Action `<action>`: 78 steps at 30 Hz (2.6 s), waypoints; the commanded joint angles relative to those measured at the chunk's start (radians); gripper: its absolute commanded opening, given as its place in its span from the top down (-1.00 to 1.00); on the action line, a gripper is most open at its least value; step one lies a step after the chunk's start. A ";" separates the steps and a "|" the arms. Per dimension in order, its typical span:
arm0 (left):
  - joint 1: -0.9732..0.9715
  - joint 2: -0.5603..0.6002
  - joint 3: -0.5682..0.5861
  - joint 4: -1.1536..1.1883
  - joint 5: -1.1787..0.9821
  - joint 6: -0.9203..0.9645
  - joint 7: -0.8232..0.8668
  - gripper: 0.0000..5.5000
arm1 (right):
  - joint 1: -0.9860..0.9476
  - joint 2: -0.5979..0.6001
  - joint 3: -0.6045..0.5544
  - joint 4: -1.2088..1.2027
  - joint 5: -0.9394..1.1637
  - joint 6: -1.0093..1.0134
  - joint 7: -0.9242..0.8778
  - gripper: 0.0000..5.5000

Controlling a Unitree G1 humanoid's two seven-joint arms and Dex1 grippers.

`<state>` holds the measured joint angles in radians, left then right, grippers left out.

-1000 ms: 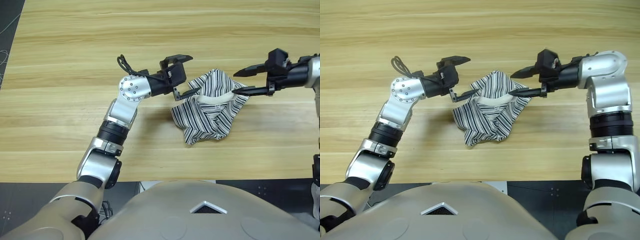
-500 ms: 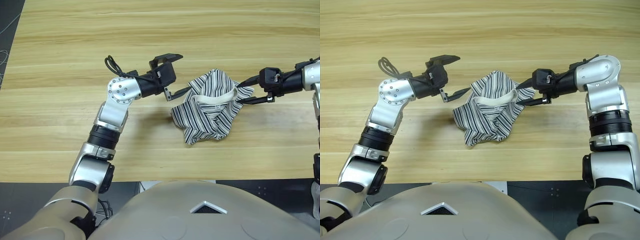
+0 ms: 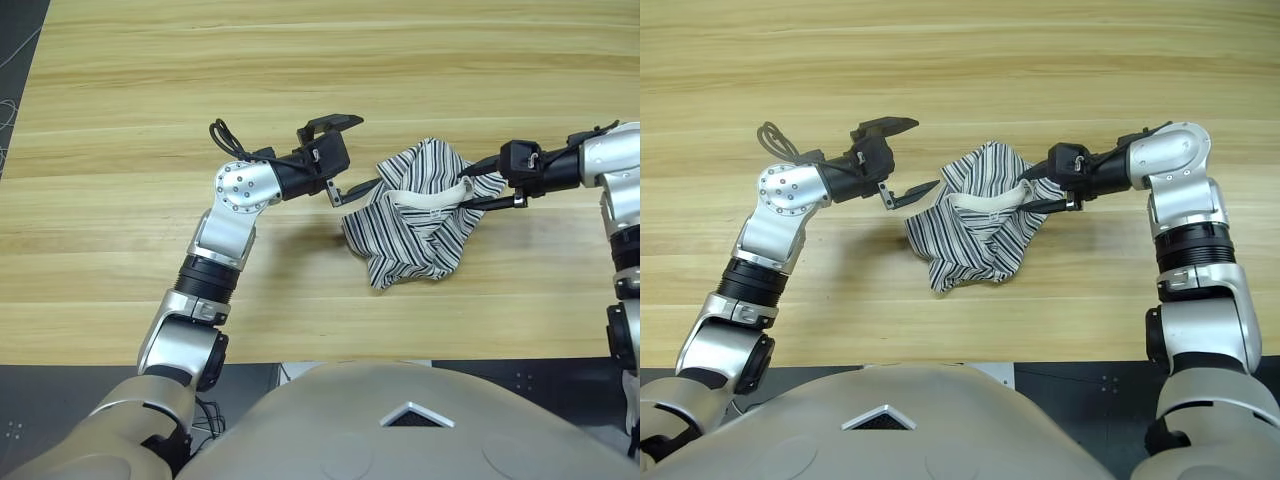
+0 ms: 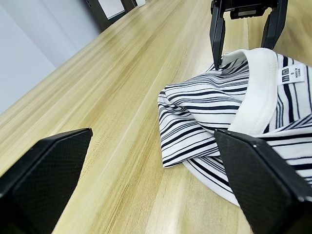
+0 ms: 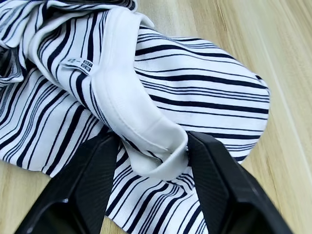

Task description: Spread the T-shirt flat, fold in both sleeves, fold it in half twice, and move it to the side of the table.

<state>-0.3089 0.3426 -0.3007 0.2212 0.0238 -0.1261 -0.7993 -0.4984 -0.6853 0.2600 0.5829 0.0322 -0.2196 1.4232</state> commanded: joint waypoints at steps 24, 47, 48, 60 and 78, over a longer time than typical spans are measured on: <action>0.002 0.045 0.029 -0.026 -0.006 -0.005 0.000 -0.70 | -0.242 -0.029 -0.131 -0.235 0.083 0.106 -0.073 0.95; -0.007 0.042 0.119 -0.168 -0.181 0.046 -0.029 -0.70 | -0.753 0.209 -0.304 0.109 0.050 -0.036 -0.741 0.95; -0.006 0.042 0.116 -0.171 -0.181 0.046 -0.028 -0.70 | -0.755 0.211 -0.309 0.107 0.056 -0.035 -0.741 0.95; 0.017 0.085 0.170 -0.167 -0.197 0.040 -0.027 -0.70 | -0.624 0.254 -0.277 -0.023 0.117 0.074 -0.645 0.95; 0.068 0.148 0.202 -0.157 -0.206 0.032 -0.047 -0.70 | 0.082 0.068 0.076 -0.394 0.087 0.364 -0.145 0.95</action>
<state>-0.2436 0.4817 -0.0863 0.0728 -0.1903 -0.0929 -0.8279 -0.4459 -0.6307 0.3204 0.2010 0.1188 0.1258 1.2781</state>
